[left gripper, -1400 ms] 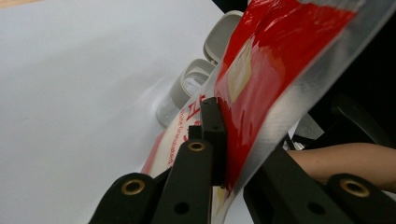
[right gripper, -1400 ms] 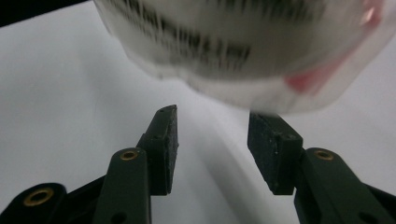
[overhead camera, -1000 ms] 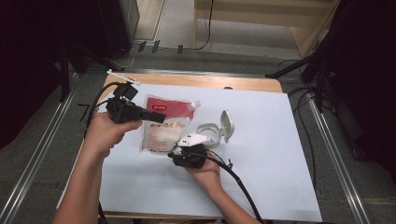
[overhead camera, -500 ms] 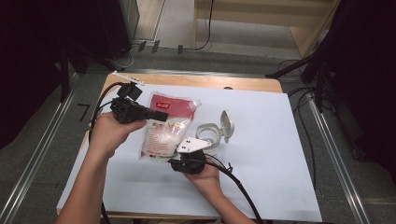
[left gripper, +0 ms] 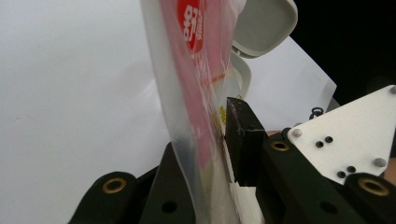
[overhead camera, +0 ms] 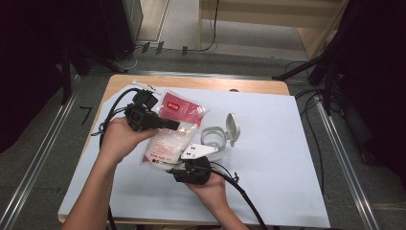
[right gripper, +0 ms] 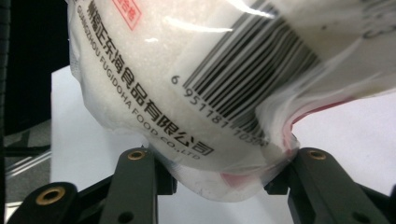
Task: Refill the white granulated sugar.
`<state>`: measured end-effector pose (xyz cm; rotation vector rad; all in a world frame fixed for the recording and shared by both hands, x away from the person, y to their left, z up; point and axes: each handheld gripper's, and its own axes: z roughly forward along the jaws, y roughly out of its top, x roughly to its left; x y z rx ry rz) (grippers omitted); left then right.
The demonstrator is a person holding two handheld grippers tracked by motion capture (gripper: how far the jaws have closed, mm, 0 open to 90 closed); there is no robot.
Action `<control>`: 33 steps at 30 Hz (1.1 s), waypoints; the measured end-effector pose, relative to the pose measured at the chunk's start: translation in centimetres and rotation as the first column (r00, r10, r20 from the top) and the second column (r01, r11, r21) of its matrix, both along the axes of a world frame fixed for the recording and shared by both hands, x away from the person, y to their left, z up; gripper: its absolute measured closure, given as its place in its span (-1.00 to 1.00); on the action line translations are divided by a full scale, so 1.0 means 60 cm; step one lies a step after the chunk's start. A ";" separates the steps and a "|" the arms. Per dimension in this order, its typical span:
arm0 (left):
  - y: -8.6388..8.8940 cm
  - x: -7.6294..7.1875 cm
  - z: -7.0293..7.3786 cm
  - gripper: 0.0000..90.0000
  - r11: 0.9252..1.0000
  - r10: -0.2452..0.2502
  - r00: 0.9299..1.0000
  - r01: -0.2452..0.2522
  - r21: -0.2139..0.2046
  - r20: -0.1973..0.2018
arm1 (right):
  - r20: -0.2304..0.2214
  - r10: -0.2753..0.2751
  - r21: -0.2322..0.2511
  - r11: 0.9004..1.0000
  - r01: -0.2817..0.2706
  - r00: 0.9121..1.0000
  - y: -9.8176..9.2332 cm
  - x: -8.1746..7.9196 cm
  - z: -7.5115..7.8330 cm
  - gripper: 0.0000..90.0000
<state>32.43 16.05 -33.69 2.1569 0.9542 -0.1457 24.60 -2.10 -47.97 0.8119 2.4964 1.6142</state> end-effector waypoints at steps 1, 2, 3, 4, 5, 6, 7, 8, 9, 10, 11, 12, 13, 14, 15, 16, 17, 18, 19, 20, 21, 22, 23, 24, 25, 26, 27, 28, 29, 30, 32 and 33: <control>-0.001 0.000 -0.002 0.83 1.000 -0.007 1.000 0.007 -0.007 -0.008 | -0.010 -0.001 0.001 1.000 0.001 1.000 -0.001 -0.002 0.001 0.28; -0.001 0.001 -0.003 0.85 1.000 -0.013 1.000 0.012 -0.017 -0.016 | -0.013 -0.004 -0.002 1.000 0.004 1.000 -0.001 -0.003 0.002 0.28; -0.001 0.002 -0.004 0.87 1.000 -0.017 1.000 0.017 -0.022 -0.021 | -0.018 -0.007 0.000 1.000 0.007 1.000 -0.001 -0.004 0.002 0.28; -0.003 0.001 -0.005 0.90 0.999 -0.017 1.000 0.016 -0.030 -0.024 | -0.024 -0.008 0.003 1.000 0.008 1.000 0.000 -0.005 0.003 0.27; -0.004 0.001 -0.005 0.92 0.999 -0.028 0.999 0.028 -0.033 -0.022 | -0.025 -0.015 0.002 1.000 0.015 1.000 0.002 -0.007 0.004 0.27; -0.004 0.001 -0.005 0.96 0.999 -0.029 0.999 0.028 -0.037 -0.026 | -0.025 -0.013 0.009 1.000 0.013 1.000 0.004 -0.008 0.003 0.27; -0.005 0.001 -0.006 0.98 0.999 -0.030 0.999 0.029 -0.042 -0.026 | -0.025 -0.012 0.010 1.000 0.012 1.000 0.005 -0.008 0.003 0.27; -0.007 0.001 -0.006 1.00 0.998 -0.029 0.999 0.027 -0.049 -0.030 | -0.029 -0.009 0.012 1.000 0.010 1.000 0.006 -0.009 0.004 0.26; -0.010 0.001 -0.008 1.00 0.998 -0.026 0.999 0.023 -0.064 -0.044 | -0.022 -0.007 0.004 1.000 0.007 1.000 0.008 -0.010 0.004 0.25; -0.010 0.001 -0.008 1.00 0.998 -0.026 0.999 0.023 -0.064 -0.044 | -0.022 -0.007 0.004 1.000 0.007 1.000 0.008 -0.010 0.004 0.25; -0.013 0.001 -0.009 1.00 0.997 -0.030 0.998 0.025 -0.072 -0.063 | -0.025 -0.015 -0.003 1.000 0.015 1.000 0.009 -0.011 0.004 0.18; -0.015 0.001 -0.011 1.00 0.996 -0.026 0.996 0.019 -0.082 -0.082 | -0.023 -0.025 -0.004 1.000 0.025 0.999 0.010 -0.011 0.002 0.12; -0.018 0.002 -0.012 1.00 0.996 -0.026 0.995 0.018 -0.086 -0.097 | -0.031 -0.039 -0.003 0.999 0.039 0.999 0.011 -0.012 0.001 0.08; -0.018 0.002 -0.012 1.00 0.996 -0.026 0.995 0.018 -0.086 -0.097 | -0.024 -0.049 -0.009 0.999 0.049 0.999 0.014 -0.013 0.000 0.07; -0.022 0.002 -0.014 1.00 0.997 -0.029 0.992 0.020 -0.078 -0.124 | -0.019 -0.054 -0.013 0.998 0.054 0.998 0.016 -0.014 -0.002 0.06; -0.022 0.002 -0.014 1.00 0.997 -0.029 0.992 0.020 -0.078 -0.124 | -0.022 -0.055 -0.012 0.998 0.054 0.998 0.018 -0.016 -0.004 0.03; -0.025 0.001 -0.016 1.00 0.995 -0.031 0.987 0.016 -0.099 -0.157 | -0.017 -0.056 -0.013 0.998 0.056 0.998 0.020 -0.017 -0.006 -0.09; -0.027 0.000 -0.017 1.00 0.995 -0.026 0.987 0.010 -0.103 -0.161 | -0.014 -0.066 -0.015 0.998 0.066 0.998 0.024 -0.019 -0.006 -0.16; -0.029 0.001 -0.016 1.00 0.995 -0.029 0.986 0.013 -0.099 -0.166 | -0.017 -0.075 -0.012 0.997 0.074 0.997 0.025 -0.020 -0.007 -0.20; -0.029 0.001 -0.016 1.00 0.995 -0.029 0.986 0.013 -0.099 -0.166 | -0.017 -0.075 -0.012 0.997 0.074 0.997 0.025 -0.020 -0.007 -0.20; -0.033 -0.001 -0.017 1.00 0.995 -0.029 0.985 0.012 -0.100 -0.172 | -0.025 -0.092 -0.009 0.996 0.092 0.995 0.026 -0.021 -0.008 -0.10; -0.033 -0.001 -0.016 1.00 0.994 -0.030 0.983 0.010 -0.107 -0.183 | -0.023 -0.094 -0.002 0.996 0.094 0.995 0.024 -0.020 -0.009 -0.08; -0.033 0.000 -0.016 1.00 0.994 -0.028 0.983 0.009 -0.106 -0.180 | -0.023 -0.099 0.002 0.995 0.099 0.995 0.023 -0.020 -0.009 -0.07; -0.033 0.000 -0.016 1.00 0.994 -0.028 0.983 0.009 -0.106 -0.180 | -0.023 -0.099 0.002 0.995 0.099 0.995 0.023 -0.020 -0.009 -0.07; -0.032 0.001 -0.016 1.00 0.995 -0.021 0.984 0.003 -0.104 -0.176 | -0.032 -0.090 0.007 0.996 0.091 0.995 0.021 -0.018 -0.007 -0.04; -0.032 0.001 -0.016 1.00 0.995 -0.008 0.987 -0.008 -0.096 -0.163 | -0.041 -0.083 0.008 0.997 0.083 0.996 0.019 -0.018 -0.006 0.00; -0.031 0.002 -0.015 1.00 0.996 -0.007 0.988 -0.007 -0.088 -0.157 | -0.037 -0.084 0.009 0.996 0.084 0.996 0.016 -0.020 -0.004 0.25; -0.030 0.002 -0.014 1.00 0.995 -0.010 0.988 -0.005 -0.095 -0.151 | -0.028 -0.057 0.028 0.998 0.058 0.998 0.013 -0.022 -0.002 0.27; -0.030 0.002 -0.014 1.00 0.994 -0.016 0.988 0.000 -0.106 -0.151 | -0.033 -0.057 0.037 0.998 0.058 0.998 0.012 -0.025 0.000 0.28; -0.030 0.002 -0.014 1.00 0.994 -0.016 0.988 0.000 -0.106 -0.151 | -0.033 -0.057 0.037 0.998 0.058 0.998 0.012 -0.025 0.000 0.28; -0.031 -0.001 -0.011 1.00 0.995 -0.006 0.991 -0.008 -0.104 -0.134 | -0.031 -0.049 0.047 0.998 0.051 0.998 0.010 -0.029 0.007 0.31; -0.031 -0.001 -0.011 1.00 0.995 -0.006 0.991 -0.008 -0.104 -0.134 | -0.031 -0.049 0.047 0.998 0.051 0.998 0.010 -0.029 0.007 0.31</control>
